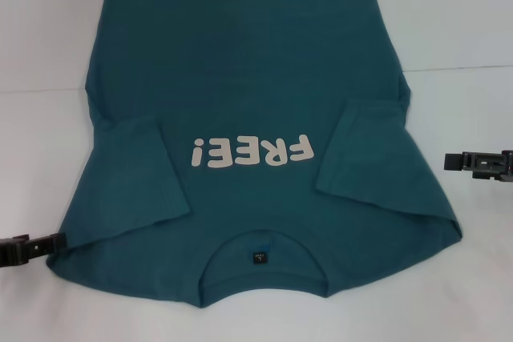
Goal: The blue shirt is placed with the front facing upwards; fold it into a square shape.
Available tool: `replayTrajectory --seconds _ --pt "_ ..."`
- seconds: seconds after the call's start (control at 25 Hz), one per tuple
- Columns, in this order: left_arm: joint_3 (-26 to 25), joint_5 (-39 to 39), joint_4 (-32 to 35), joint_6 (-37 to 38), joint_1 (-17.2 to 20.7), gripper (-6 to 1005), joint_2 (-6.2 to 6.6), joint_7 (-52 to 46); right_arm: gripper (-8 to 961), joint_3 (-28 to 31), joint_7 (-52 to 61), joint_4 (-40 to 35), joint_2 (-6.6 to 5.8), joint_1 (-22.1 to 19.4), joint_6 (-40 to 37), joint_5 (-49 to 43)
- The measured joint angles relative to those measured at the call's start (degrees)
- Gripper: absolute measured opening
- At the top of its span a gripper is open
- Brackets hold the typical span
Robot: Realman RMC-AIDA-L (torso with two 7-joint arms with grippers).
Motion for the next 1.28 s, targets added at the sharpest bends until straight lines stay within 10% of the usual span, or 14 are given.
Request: replayTrajectory --seconds 0.8,1.28 --pt "0.7 0.1 0.5 3.8 0.0 797 -0.78 3.1 946 -0.2 0.1 1.4 -0.09 0.0 -0.3 0.0" --pt "1.4 0.2 2.4 3.6 -0.7 475 -0.76 5.0 946 -0.3 0.4 1.5 0.26 0.0 -1.0 0.0"
